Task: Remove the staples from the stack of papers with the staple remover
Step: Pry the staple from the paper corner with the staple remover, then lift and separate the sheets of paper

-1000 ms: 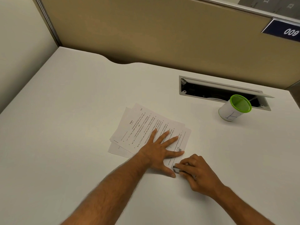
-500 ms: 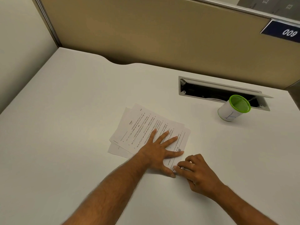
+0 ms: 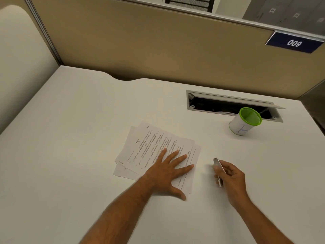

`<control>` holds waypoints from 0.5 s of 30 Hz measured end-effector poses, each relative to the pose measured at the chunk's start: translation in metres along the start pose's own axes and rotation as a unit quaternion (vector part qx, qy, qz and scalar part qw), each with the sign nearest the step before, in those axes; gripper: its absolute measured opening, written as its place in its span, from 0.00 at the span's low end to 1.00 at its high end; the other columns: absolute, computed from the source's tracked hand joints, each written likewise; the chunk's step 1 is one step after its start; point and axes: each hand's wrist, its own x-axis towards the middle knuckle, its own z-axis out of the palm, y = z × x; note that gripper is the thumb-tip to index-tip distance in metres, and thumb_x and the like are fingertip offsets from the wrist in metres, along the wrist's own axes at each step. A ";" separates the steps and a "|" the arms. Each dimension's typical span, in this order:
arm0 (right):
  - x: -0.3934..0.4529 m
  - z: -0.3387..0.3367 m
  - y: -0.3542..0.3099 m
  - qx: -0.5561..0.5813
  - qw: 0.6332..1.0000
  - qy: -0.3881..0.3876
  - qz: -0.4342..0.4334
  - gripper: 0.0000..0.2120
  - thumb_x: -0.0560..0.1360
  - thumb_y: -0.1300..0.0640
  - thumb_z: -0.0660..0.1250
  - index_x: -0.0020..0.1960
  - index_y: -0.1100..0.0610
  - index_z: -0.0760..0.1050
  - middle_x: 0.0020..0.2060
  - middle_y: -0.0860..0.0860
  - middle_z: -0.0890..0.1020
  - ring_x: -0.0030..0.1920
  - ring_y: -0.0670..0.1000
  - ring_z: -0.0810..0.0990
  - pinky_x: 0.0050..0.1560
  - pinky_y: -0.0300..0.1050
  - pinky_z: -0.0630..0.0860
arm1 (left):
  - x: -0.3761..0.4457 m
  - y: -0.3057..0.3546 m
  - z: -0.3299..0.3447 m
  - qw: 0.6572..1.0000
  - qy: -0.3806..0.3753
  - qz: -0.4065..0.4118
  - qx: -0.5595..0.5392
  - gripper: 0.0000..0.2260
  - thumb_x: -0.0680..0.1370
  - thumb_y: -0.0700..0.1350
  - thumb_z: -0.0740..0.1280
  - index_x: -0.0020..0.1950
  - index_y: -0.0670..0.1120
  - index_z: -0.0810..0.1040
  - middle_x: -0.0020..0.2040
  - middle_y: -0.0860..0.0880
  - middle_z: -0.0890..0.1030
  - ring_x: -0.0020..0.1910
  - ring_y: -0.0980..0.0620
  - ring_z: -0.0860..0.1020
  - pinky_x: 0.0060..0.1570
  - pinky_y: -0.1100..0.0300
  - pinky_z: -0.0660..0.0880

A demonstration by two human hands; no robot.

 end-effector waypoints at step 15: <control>0.039 -0.003 -0.002 -0.228 0.962 0.131 -0.066 0.11 0.71 0.51 0.74 0.36 0.58 0.83 0.33 0.52 0.84 0.37 0.55 0.81 0.43 0.52 0.79 | -0.035 0.008 0.002 0.998 0.061 -0.015 0.013 0.37 0.72 0.78 0.53 0.75 0.59 0.66 0.75 0.46 0.70 0.74 0.43 0.67 0.76 0.35 0.49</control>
